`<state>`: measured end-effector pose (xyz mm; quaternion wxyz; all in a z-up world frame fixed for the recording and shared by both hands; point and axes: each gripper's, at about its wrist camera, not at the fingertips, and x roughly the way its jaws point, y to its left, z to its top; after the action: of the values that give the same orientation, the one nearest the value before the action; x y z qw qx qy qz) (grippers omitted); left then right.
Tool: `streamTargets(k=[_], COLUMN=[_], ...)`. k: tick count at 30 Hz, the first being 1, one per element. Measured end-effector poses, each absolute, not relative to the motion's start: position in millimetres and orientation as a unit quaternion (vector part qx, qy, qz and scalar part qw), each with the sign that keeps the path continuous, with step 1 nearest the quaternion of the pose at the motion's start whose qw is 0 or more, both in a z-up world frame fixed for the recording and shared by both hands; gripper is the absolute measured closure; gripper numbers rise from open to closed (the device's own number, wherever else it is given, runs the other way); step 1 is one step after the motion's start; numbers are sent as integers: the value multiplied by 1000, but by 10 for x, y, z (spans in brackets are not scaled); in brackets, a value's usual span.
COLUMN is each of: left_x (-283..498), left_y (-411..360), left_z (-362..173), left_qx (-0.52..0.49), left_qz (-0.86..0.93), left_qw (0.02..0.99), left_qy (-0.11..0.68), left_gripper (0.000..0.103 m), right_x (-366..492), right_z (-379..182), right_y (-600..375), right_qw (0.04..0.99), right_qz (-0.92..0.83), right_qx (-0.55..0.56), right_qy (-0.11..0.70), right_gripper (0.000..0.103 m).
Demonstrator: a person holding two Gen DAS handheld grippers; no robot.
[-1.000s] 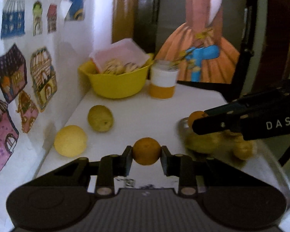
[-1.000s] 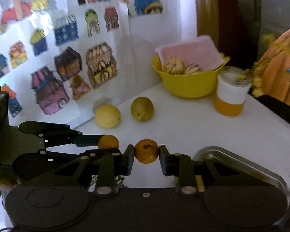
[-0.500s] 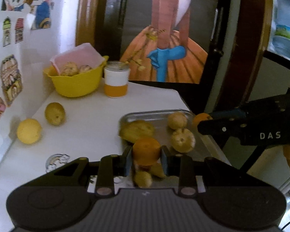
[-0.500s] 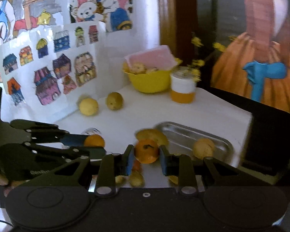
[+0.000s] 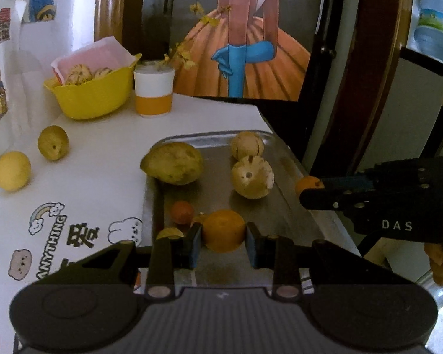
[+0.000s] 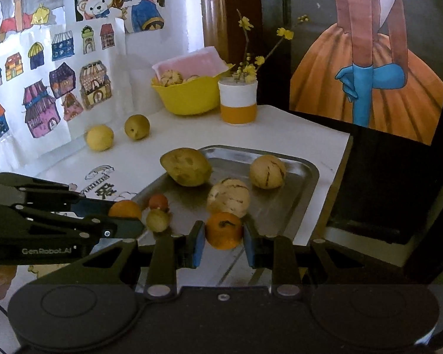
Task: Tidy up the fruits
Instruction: 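Carry both oranges onto the metal tray and open both tools, then withdraw both tools from the tray toward the grapefruit and large pear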
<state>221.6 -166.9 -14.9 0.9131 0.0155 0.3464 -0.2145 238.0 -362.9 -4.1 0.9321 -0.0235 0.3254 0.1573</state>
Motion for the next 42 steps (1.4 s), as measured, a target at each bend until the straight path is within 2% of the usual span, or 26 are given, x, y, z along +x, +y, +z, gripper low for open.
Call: streamTargets(k=[24, 29, 31, 33, 37, 39, 41, 42], left_x=[2290, 2301, 2269, 2221, 2101, 2014, 1915, 1867], left_y=[-1801, -1770, -1739, -1703, -1605, -1529, -1439, -1391], left_z=[-316, -337, -321, -271, -120, -15, 97, 149], left_qx=[39, 20, 15, 11, -6, -16, -22, -23], left_qz=[-201, -203, -202, -200, -199, -195, -186, -184], left_qw=[904, 898, 899, 903, 911, 917, 926, 929], left_qy=[376, 389, 388, 381, 361, 348, 328, 319], left_gripper=[69, 68, 62, 41, 35, 23, 15, 10], right_x=[2486, 2466, 2423, 2366, 2233, 2145, 2033, 1970], right_z=[-362, -355, -314, -246, -56, 56, 180, 243], right_y=[-3580, -3586, -3601, -3617, -3613, -3610, -3610, -3605], right_qw=[926, 927, 929, 932, 940, 944, 949, 951], right_qz=[169, 163, 161, 158, 149, 144, 140, 138], right_qx=[-19, -18, -16, -15, -19, -21, -20, -21], right_qy=[338, 338, 333, 326, 308, 296, 282, 275], right_gripper=[73, 69, 62, 56, 42, 32, 21, 18])
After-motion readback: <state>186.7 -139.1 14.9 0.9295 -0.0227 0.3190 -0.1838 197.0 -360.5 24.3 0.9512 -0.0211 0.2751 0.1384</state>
